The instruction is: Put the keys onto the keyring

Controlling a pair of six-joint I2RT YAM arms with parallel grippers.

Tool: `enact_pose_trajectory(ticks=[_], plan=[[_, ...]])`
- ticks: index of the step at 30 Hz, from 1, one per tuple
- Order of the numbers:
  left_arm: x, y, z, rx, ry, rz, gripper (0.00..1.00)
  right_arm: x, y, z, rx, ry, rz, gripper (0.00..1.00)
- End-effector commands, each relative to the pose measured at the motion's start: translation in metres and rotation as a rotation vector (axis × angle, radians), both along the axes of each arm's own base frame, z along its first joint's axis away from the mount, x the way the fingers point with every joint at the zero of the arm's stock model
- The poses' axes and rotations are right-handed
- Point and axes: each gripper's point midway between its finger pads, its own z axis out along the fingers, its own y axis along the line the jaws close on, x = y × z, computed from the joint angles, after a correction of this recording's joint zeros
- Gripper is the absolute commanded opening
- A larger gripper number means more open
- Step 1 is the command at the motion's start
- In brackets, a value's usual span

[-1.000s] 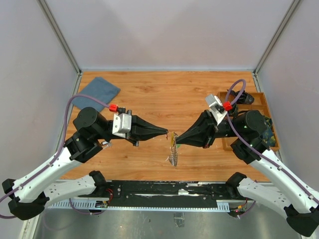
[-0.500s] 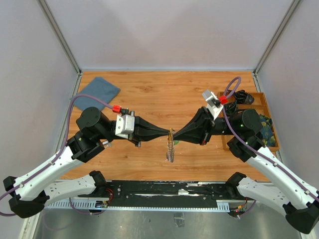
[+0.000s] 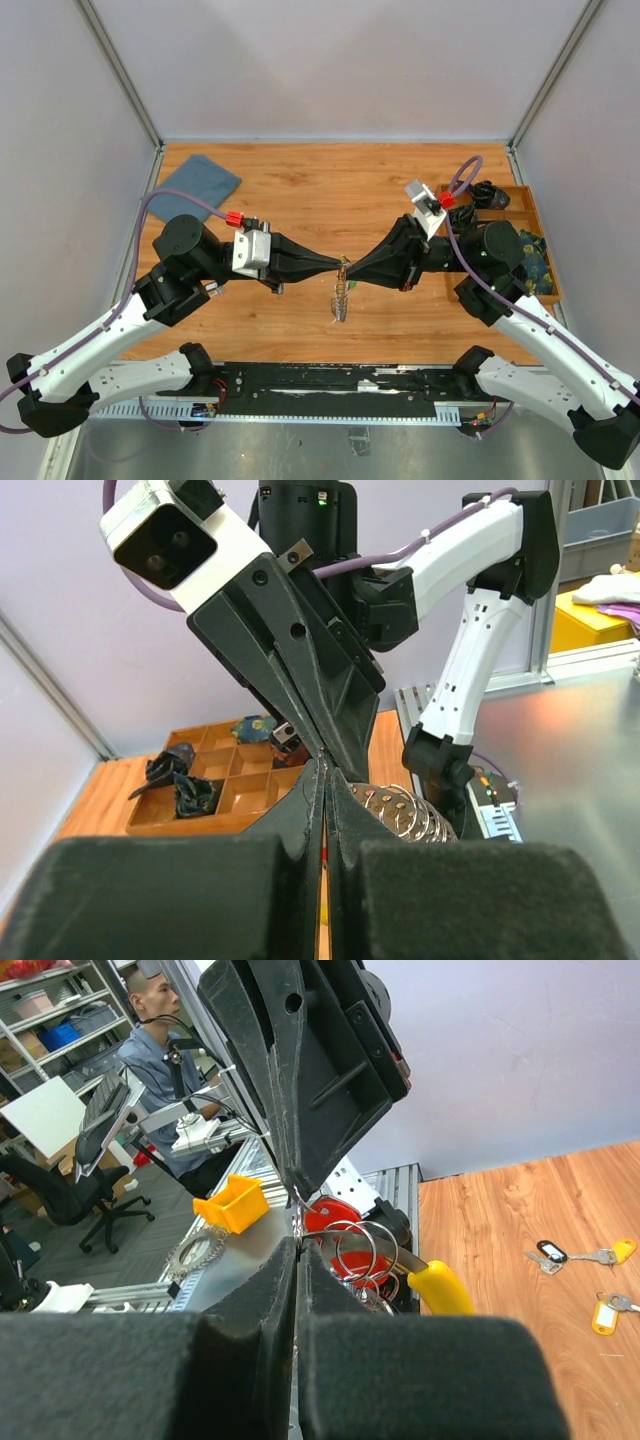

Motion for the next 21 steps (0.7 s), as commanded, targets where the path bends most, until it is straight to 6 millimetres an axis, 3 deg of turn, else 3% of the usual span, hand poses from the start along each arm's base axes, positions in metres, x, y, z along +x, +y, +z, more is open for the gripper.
enact_pose_trajectory(ticks=[1,21], plan=[[-0.006,0.005,0.02,-0.047,-0.048,-0.001,0.01,0.003,-0.002,0.014,0.067,-0.001,-0.042,0.01],[-0.004,0.005,0.017,-0.039,-0.046,0.008,0.01,0.011,-0.006,0.027,0.181,0.045,-0.096,0.0]])
